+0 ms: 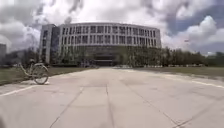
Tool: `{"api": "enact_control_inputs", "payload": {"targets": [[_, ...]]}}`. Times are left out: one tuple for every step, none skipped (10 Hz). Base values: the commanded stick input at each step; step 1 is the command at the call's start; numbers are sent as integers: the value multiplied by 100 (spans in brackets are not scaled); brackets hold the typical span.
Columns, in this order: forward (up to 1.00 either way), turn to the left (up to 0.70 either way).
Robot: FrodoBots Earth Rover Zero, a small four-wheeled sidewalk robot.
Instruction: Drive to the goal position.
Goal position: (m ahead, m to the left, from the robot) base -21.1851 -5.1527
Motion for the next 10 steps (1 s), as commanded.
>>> {"api": "enact_control_inputs", "payload": {"targets": [[100, 0], [100, 0], [100, 0], [100, 0], [100, 0], [100, 0], [100, 0], [48, -4], [2, -55], [0, -81]]}}
